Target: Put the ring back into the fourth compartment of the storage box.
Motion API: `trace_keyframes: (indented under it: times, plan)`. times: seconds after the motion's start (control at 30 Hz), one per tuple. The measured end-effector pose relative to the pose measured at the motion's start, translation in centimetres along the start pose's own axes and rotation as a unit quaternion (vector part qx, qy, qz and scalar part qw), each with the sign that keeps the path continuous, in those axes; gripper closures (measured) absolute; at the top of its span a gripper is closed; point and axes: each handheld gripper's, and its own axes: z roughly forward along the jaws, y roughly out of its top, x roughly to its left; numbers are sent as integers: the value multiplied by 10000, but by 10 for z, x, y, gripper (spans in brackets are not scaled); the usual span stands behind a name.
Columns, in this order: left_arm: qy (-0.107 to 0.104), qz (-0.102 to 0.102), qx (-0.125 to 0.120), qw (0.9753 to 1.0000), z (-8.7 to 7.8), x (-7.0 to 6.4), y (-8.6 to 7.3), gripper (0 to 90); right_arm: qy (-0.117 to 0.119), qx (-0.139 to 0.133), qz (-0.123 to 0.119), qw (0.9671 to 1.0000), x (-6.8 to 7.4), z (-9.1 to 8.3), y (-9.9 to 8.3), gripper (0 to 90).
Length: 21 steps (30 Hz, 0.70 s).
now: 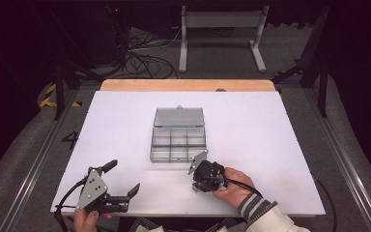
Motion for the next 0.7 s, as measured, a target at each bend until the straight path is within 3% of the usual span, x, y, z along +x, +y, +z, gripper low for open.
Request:
trace_keyframes:
  times: [0.7]
  plan:
    - [-6, -10, -9, 10000, 0, 0, 0, 31, -54, -59, 2, 10000, 4, -2, 1, 869]
